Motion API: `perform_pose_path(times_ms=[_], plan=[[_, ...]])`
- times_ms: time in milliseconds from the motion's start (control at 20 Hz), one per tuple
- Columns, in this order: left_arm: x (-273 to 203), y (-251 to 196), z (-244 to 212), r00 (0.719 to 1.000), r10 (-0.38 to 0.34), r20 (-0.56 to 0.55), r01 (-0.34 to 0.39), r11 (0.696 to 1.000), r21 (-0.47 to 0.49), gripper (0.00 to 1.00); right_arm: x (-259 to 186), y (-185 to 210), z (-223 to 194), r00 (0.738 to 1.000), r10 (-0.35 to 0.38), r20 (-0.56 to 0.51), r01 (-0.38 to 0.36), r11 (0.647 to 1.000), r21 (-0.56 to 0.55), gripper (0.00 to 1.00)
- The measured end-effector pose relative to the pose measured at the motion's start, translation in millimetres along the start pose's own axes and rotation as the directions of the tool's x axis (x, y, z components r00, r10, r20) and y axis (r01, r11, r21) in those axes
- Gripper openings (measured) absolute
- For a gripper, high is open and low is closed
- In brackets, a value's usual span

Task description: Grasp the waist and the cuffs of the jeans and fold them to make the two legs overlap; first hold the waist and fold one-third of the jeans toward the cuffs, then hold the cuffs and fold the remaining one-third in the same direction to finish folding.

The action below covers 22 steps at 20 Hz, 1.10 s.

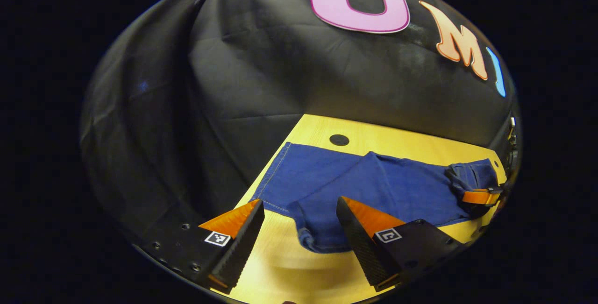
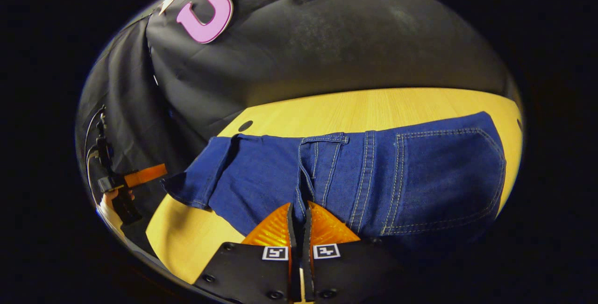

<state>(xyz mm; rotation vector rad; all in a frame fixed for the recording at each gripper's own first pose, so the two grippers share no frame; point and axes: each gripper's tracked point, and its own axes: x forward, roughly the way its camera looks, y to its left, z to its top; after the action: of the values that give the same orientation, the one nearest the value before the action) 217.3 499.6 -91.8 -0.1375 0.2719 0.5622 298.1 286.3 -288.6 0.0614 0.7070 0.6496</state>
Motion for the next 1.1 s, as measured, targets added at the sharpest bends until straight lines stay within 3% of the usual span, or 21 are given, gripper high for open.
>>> perform_pose_path(times_ms=[100,150,350,450,500,550,750,900,950,1100], plan=[[14,-3,-12,0.999,-0.030,-0.036,0.030,1.000,0.007,0.91,1,-1,0,1.000,-0.023,-0.021,0.022,0.999,-0.045,0.05],[19,-3,-20,0.997,-0.045,-0.057,0.046,0.999,0.009,0.95,0,0,-1,0.999,-0.028,-0.033,0.026,0.998,-0.056,0.02],[42,10,-38,0.991,-0.079,-0.112,0.080,0.997,-0.002,0.94,-3,-1,2,0.998,-0.038,-0.043,0.038,0.999,0.002,0.03],[49,8,-45,0.988,-0.083,-0.132,0.085,0.996,0.008,0.95,-1,-2,1,0.998,-0.049,-0.048,0.050,0.998,0.025,0.12],[53,6,-45,0.987,-0.088,-0.132,0.090,0.996,0.012,0.95,1,2,1,0.998,-0.041,-0.047,0.043,0.999,0.028,0.12],[51,5,-44,0.987,-0.094,-0.130,0.097,0.995,0.015,0.95,-2,6,2,0.998,-0.034,-0.044,0.035,0.999,0.029,0.29],[49,4,-51,0.979,-0.113,-0.169,0.121,0.992,0.039,0.95,-6,21,8,0.999,-0.014,-0.038,0.017,0.997,0.076,0.65],[48,5,-54,0.977,-0.117,-0.177,0.131,0.989,0.068,1.00,-20,30,20,1.000,0.001,-0.008,0.000,0.990,0.138,0.76],[47,5,-53,0.978,-0.118,-0.171,0.132,0.989,0.069,0.95,-27,30,24,1.000,0.000,0.002,-0.001,0.987,0.158,0.70],[46,-1,-51,0.972,-0.146,-0.182,0.164,0.983,0.086,0.89,-43,23,25,1.000,-0.025,0.013,0.022,0.979,0.202,0.70]])
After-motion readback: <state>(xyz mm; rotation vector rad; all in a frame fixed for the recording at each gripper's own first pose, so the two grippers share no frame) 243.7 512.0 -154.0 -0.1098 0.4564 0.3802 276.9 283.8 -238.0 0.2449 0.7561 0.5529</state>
